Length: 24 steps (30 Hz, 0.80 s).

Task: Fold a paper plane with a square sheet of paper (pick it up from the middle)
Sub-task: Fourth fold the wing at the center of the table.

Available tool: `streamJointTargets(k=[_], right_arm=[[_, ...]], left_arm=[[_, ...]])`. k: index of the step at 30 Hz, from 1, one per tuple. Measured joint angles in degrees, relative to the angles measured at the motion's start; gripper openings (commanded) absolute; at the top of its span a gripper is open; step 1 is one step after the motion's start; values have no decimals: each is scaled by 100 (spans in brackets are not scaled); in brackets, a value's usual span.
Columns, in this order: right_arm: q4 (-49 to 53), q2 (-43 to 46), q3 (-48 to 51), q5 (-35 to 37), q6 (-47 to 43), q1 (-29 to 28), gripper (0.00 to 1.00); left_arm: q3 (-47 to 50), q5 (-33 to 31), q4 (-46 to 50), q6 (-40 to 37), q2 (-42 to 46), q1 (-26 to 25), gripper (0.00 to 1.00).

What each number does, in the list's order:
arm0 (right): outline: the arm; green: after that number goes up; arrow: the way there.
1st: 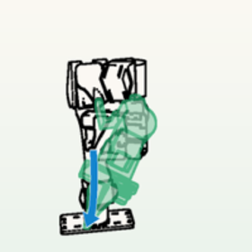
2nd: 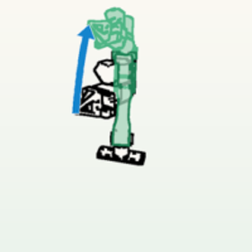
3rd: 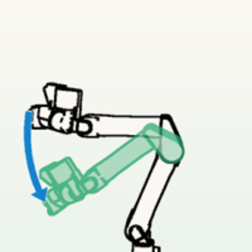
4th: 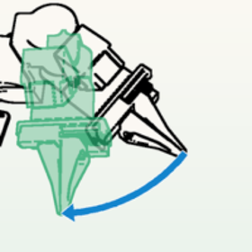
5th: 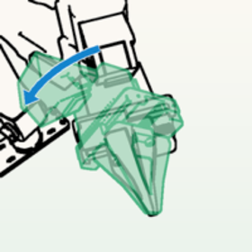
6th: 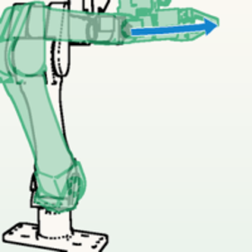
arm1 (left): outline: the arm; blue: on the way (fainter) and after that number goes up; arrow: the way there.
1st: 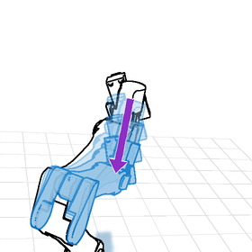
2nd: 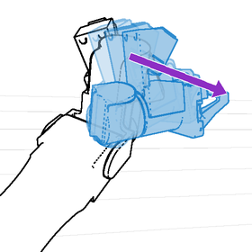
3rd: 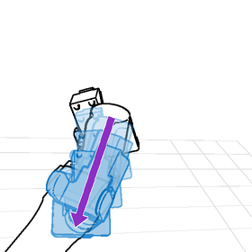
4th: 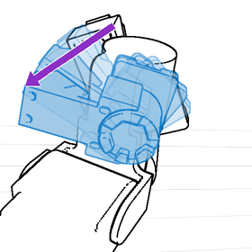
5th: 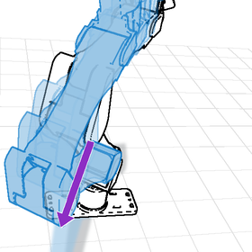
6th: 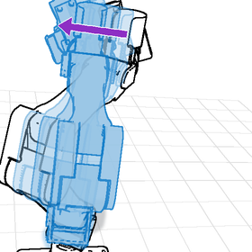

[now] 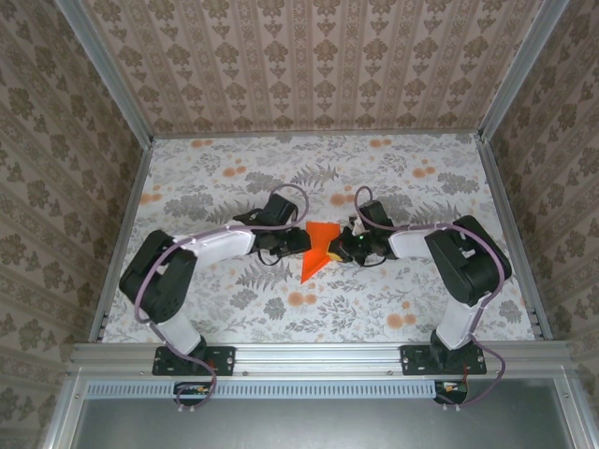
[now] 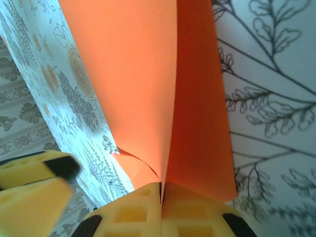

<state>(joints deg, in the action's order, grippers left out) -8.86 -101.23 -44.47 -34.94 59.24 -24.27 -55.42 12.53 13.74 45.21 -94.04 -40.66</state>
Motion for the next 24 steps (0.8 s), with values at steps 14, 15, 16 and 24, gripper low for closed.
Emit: streamJointTargets(k=[14, 15, 16, 24], right_arm=[[2120, 1047, -1086, 1167, -90, -63, 0], [2269, 1045, -1178, 1257, -37, -116, 0], [2365, 1045, -1246, 1318, 2, -162, 0], [2736, 780, -1639, 1617, 570, -590, 0]], left_arm=[[896, -81, -494, -1453, 1482, 208, 100], [896, -28, -608, -1582, 1482, 208, 100], [903, 9, -706, -1683, 1482, 210, 100], [1250, 426, -1731, -2441, 1340, 157, 93]])
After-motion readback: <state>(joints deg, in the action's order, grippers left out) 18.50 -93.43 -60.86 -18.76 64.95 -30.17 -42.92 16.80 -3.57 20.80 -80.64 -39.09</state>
